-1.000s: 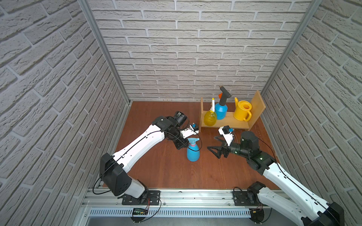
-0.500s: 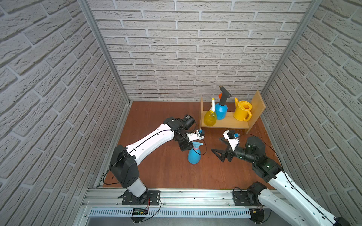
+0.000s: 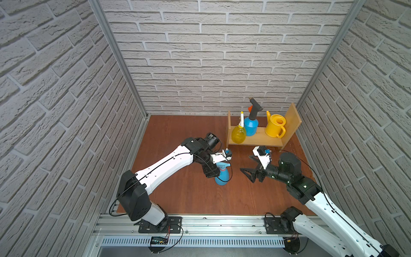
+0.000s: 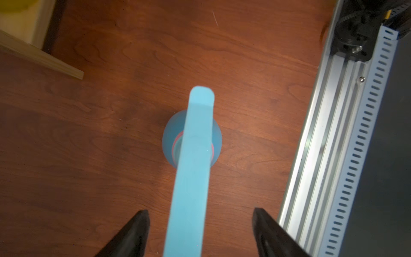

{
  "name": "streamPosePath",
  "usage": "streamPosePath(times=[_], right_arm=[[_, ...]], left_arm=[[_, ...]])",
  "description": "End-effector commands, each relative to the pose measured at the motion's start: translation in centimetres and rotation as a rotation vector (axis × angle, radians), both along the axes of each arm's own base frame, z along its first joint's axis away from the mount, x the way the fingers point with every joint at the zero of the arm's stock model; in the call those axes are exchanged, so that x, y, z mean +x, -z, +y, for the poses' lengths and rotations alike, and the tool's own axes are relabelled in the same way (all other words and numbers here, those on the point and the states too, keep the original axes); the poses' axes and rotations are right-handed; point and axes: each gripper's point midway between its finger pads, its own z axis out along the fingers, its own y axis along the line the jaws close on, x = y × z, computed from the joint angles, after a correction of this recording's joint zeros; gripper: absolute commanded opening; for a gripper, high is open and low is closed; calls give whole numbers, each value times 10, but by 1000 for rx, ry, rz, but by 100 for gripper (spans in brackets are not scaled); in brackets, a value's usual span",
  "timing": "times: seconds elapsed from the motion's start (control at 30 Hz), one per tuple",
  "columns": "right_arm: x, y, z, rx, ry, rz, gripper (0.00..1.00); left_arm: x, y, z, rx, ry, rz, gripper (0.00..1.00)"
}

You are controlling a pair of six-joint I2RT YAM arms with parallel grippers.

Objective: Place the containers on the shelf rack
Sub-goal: 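Place the container at the center of the board, then pick up a container from the center of the board.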

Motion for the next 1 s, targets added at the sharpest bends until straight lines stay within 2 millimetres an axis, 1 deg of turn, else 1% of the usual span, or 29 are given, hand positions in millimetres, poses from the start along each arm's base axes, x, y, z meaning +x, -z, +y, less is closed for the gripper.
streamPosePath(times=[0.0, 0.07, 0.1, 0.13, 0.17, 0.2, 0.23, 0.27, 0.3, 0.33, 0.37, 0.4, 0.43, 0.5, 0.57, 0.67, 0.7, 0.77, 0.83, 0.97], right_arm=[[-14, -15, 8, -43, -128, -78, 99], [-26, -13, 15, -81, -239, -96, 99], [-32, -11, 18, -99, -297, -101, 99], [-36, -10, 22, -119, -344, -92, 99], [-38, -10, 25, -141, -376, -81, 99], [-39, -9, 28, -167, -407, -77, 99], [-39, -6, 33, -194, -442, -59, 100], [-39, -6, 37, -211, -472, -58, 98], [-37, -5, 42, -230, -502, -65, 95], [-35, -4, 48, -242, -528, -65, 94], [-33, -3, 53, -250, -547, -65, 93], [-30, -2, 59, -257, -563, -66, 92], [-28, 0, 65, -260, -577, -63, 90], [-24, 1, 75, -264, -605, -62, 88], [-22, 6, 86, -264, -639, -47, 86], [-20, 13, 100, -275, -686, -41, 81], [-17, 14, 103, -280, -693, -38, 80], [-13, 18, 109, -284, -707, -25, 77], [-8, 23, 114, -294, -716, -13, 75], [1, 31, 118, -326, -716, 3, 73]], left_arm=[[-9, -51, -6, -189, 38, -129, 92], [-13, -78, -3, -291, 26, -198, 96], [-13, -90, -1, -348, 8, -224, 97], [-11, -105, 1, -418, -19, -264, 97], [-8, -116, 3, -482, -64, -288, 97], [-2, -131, 6, -560, -118, -335, 98], [6, -140, 10, -627, -201, -371, 98], [16, -150, 16, -696, -295, -403, 98], [26, -156, 27, -760, -417, -421, 98], [38, -156, 41, -818, -553, -446, 98], [51, -153, 59, -871, -717, -458, 98], [59, -147, 77, -935, -881, -425, 98], [64, -138, 95, -974, -1011, -410, 98], [67, -113, 122, -1020, -1230, -337, 98], [65, -96, 136, -1014, -1331, -292, 98], [57, -73, 161, -900, -1467, -290, 98], [55, -69, 164, -875, -1483, -291, 98], [54, -62, 165, -855, -1490, -284, 98], [50, -66, 167, -890, -1488, -275, 98], [49, -68, 163, -904, -1470, -257, 98]])
